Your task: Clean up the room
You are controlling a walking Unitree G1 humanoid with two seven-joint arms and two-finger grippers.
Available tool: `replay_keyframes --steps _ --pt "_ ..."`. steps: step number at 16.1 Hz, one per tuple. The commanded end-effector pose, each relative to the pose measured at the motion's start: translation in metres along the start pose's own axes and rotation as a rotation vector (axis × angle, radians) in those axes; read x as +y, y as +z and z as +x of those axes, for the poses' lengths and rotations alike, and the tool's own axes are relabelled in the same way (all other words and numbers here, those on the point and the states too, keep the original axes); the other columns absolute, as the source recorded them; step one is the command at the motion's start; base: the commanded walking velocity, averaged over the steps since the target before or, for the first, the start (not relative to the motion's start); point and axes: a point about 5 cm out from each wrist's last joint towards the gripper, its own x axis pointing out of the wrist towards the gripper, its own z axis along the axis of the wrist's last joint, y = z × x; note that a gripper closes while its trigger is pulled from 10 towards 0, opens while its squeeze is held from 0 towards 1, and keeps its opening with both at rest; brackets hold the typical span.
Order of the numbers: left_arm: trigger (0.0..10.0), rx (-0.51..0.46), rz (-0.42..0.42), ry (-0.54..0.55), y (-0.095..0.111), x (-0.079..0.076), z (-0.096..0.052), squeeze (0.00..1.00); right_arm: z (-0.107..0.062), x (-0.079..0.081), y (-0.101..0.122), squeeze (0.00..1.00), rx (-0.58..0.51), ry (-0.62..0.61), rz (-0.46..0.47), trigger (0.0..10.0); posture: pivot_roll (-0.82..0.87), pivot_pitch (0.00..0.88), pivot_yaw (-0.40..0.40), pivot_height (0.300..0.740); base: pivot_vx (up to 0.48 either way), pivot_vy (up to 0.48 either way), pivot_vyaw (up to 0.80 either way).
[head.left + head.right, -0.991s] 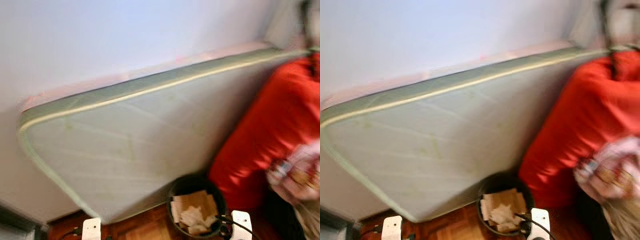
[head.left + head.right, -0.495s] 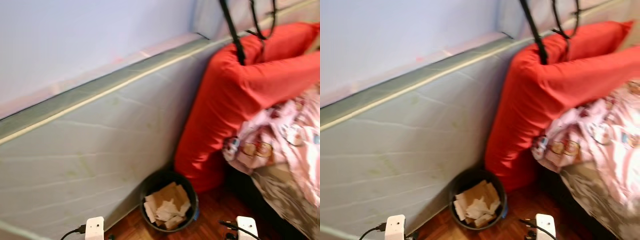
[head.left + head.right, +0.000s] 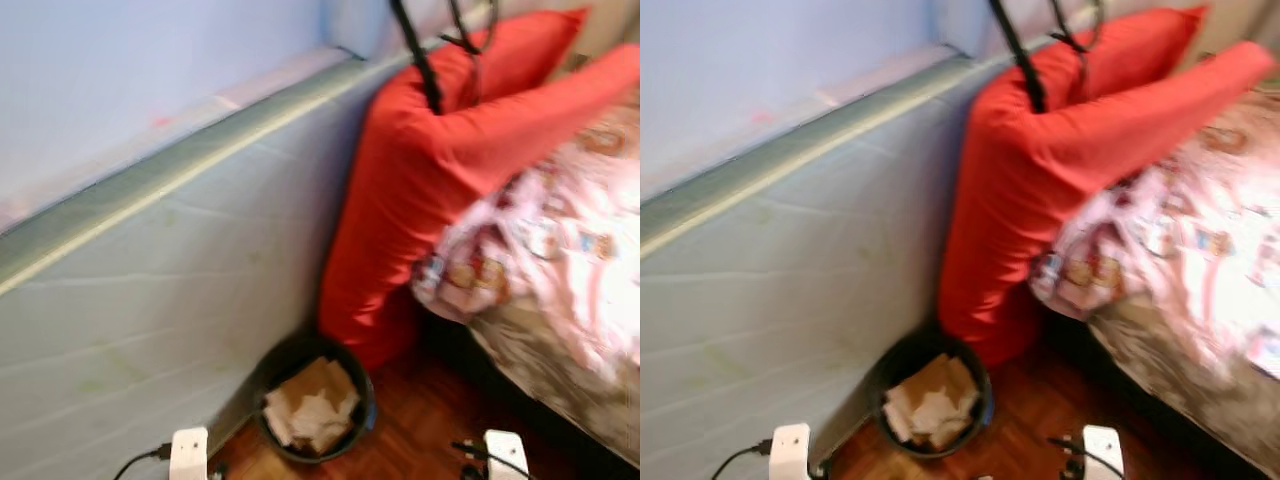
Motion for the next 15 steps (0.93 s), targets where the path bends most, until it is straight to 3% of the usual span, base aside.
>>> replay_keyframes --steps 1,6,11,15 --pt "10.0 0.033 -0.01 0.012 -0.01 0.003 -0.002 0.0 -0.002 0.0 -0.01 0.0 0.033 0.0 0.01 10.0 -0.06 0.206 0.014 0.74 0.0 0.0 -0.74" --pt "10.0 0.025 -0.007 0.013 -0.008 0.004 -0.002 0.0 0.0 0.022 -0.01 0.0 0.032 0.025 0.006 10.0 -0.06 0.213 0.015 0.74 0.0 0.0 -0.74" --pt "10.0 0.02 0.0 0.012 -0.007 0.003 -0.002 0.0 0.001 0.033 -0.008 0.0 0.026 0.037 0.002 10.0 -0.06 0.22 0.014 0.74 0.0 0.0 -0.74" --pt "10.0 0.017 0.013 0.005 -0.006 0.002 -0.001 0.0 0.002 0.035 -0.005 0.0 0.003 0.042 -0.001 10.0 -0.06 0.218 0.017 0.74 0.0 0.0 0.0"
